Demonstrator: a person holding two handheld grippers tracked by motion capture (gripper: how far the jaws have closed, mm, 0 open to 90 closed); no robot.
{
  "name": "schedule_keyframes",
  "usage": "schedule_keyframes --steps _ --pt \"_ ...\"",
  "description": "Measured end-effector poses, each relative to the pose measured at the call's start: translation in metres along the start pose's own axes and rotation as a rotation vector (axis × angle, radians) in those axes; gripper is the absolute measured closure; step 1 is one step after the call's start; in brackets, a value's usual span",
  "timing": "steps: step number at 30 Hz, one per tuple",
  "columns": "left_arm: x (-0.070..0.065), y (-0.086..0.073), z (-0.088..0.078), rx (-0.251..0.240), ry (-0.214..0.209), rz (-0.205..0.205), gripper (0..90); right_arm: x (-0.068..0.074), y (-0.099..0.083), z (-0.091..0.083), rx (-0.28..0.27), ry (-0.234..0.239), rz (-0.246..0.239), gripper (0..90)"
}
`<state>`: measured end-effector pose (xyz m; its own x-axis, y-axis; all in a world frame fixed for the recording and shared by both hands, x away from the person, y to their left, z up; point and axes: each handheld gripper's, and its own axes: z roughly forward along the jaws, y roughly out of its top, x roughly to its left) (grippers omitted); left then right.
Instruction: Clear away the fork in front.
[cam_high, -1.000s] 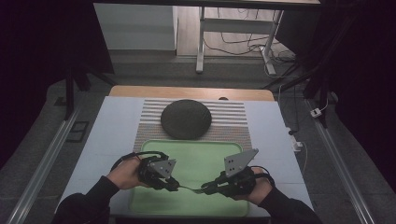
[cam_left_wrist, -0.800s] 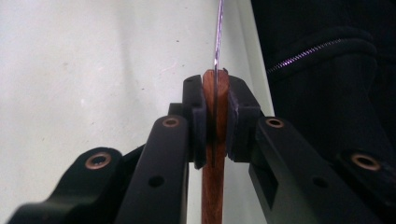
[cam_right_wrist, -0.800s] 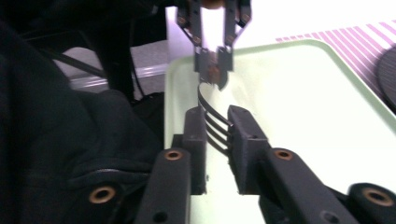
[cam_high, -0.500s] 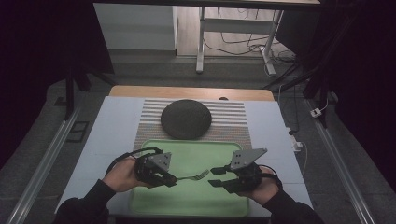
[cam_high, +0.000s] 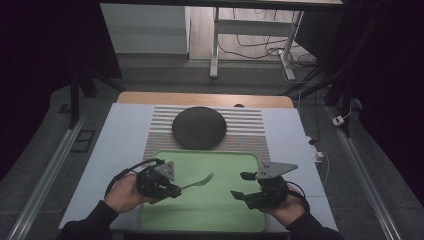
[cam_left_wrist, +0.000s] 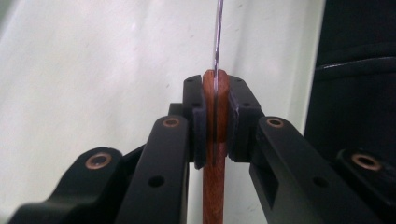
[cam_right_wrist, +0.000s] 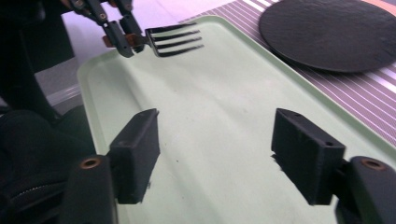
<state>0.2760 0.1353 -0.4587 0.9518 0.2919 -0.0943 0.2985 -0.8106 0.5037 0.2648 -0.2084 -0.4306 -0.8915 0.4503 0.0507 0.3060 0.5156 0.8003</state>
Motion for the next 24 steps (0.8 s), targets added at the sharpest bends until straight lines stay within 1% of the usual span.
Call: schedule_keyframes --steps 1,2,3,4,5,6,7,9,10,11,13,16,20,24 --pt "0.000 -0.002 0.000 0.005 0.007 -0.023 79.8 0.000 -0.001 -0.001 -0.002 -0.011 0.008 29.2" --pt "-0.001 -0.003 0.001 0.007 0.009 -0.043 79.8 0.000 -0.004 -0.003 -0.005 -0.032 0.020 27.3" --pt "-0.001 -0.004 0.001 0.006 0.010 -0.059 79.8 0.000 -0.006 -0.005 -0.006 -0.042 0.027 26.7" --pt "-0.001 -0.006 0.001 0.009 0.013 -0.083 79.8 0.000 -0.008 -0.006 -0.005 -0.047 0.033 25.7" --pt "-0.002 -0.008 0.001 0.009 0.016 -0.098 79.8 0.000 -0.011 -0.008 -0.003 -0.065 0.039 24.1" --pt "-0.002 -0.010 0.001 0.008 0.024 -0.122 79.8 0.000 -0.013 -0.009 0.001 -0.077 0.042 23.8" --pt "-0.002 -0.011 0.002 0.007 0.025 -0.138 79.8 0.000 -0.015 -0.012 0.006 -0.088 0.045 23.8" --pt "-0.003 -0.015 0.001 0.005 0.033 -0.174 79.8 0.000 -0.019 -0.015 -0.006 -0.108 0.064 23.3" --pt "-0.002 -0.017 0.001 0.003 0.038 -0.199 79.8 -0.001 -0.021 -0.017 -0.010 -0.115 0.073 22.1" --pt "-0.002 -0.018 0.001 0.002 0.037 -0.216 79.8 -0.001 -0.023 -0.018 -0.014 -0.124 0.084 20.6" --pt "-0.001 -0.021 0.002 -0.008 0.043 -0.269 79.8 -0.002 -0.027 -0.021 -0.013 -0.139 0.097 18.4" --pt "0.000 -0.024 0.003 -0.009 0.052 -0.317 79.8 -0.004 -0.033 -0.023 0.000 -0.162 0.115 14.5" --pt "0.002 -0.029 0.006 -0.001 0.060 -0.389 79.7 -0.003 -0.039 -0.023 0.014 -0.182 0.124 6.4" --pt "0.005 -0.032 0.011 0.011 0.073 -0.458 79.8 0.000 -0.043 -0.024 0.034 -0.218 0.107 0.9"
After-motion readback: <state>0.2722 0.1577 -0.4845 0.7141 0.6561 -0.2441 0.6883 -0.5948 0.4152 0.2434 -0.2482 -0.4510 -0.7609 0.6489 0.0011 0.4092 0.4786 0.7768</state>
